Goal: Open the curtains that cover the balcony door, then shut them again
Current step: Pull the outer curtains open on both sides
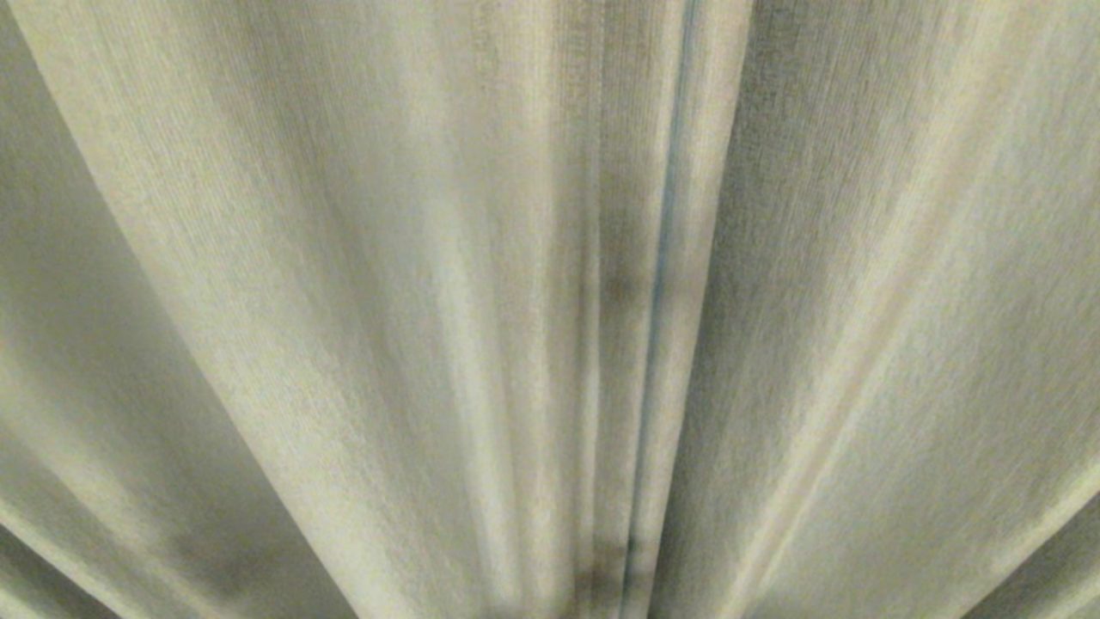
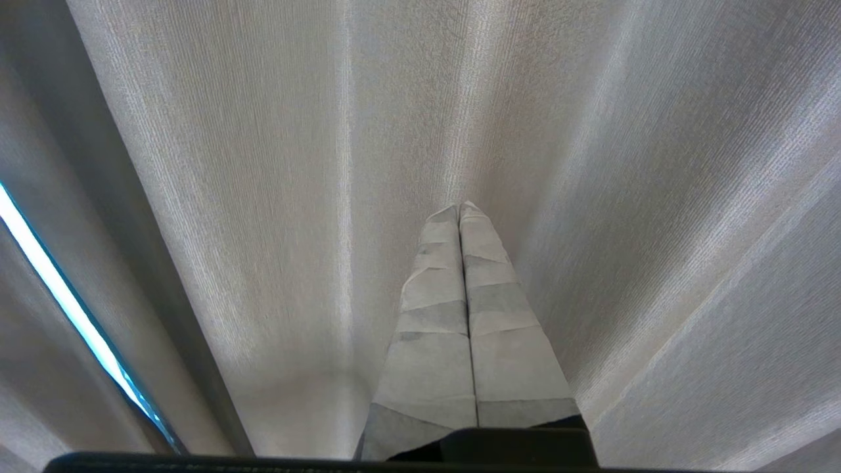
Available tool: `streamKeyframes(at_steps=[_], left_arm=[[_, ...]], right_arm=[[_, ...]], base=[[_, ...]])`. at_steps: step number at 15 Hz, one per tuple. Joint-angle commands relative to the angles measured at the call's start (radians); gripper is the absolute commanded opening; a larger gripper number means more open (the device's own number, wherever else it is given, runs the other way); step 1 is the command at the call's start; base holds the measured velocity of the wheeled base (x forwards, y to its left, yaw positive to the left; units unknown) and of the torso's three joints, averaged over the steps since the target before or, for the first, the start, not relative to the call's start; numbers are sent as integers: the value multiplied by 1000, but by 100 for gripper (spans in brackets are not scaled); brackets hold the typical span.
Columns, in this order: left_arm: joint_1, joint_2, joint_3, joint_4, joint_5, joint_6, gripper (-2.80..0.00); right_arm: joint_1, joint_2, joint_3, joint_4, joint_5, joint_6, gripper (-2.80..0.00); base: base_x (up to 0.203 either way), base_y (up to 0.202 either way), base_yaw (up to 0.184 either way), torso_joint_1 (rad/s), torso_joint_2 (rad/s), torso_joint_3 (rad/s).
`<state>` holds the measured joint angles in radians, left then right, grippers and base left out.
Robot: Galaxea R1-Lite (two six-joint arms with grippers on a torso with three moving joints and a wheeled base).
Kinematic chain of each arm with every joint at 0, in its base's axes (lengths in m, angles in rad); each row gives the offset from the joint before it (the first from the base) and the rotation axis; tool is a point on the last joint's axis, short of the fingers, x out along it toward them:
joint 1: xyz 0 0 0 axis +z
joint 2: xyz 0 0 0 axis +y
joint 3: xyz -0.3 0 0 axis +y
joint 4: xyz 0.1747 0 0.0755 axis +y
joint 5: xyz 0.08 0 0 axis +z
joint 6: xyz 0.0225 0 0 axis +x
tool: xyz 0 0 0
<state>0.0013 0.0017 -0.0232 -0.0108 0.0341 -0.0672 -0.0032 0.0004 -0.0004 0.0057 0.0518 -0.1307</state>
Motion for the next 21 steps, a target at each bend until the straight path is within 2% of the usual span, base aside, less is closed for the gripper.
streamKeyframes(at_steps=[1,4,10,11,13,18,21], left_arm=[[2,3,-73,15,-14,-4,-280],[2,59,-209,42,6,-2,-280],[1,374,-524,42,107,-1,-280],[0,424,-570,42,119,-1,0],[-1,494,-628,41,124,-2,0],[-1,537,-653,40,126,1,0],[-1,601,-710,32,128,4,0]], right_arm=[[0,0,0,0,0,-1,-280],[0,0,0,0,0,-1,-280],[0,0,-1,0,0,-1,-280],[0,0,0,0,0,-1,-280],[0,0,0,0,0,-1,-280],[0,0,-1,0,0,-1,-280],[0,0,0,0,0,-1,-280]], base=[[0,0,0,0,0,0],[0,0,0,0,0,0],[0,0,0,0,0,0],[0,0,0,0,0,0],[0,0,0,0,0,0],[0,0,0,0,0,0],[0,0,0,0,0,0]])
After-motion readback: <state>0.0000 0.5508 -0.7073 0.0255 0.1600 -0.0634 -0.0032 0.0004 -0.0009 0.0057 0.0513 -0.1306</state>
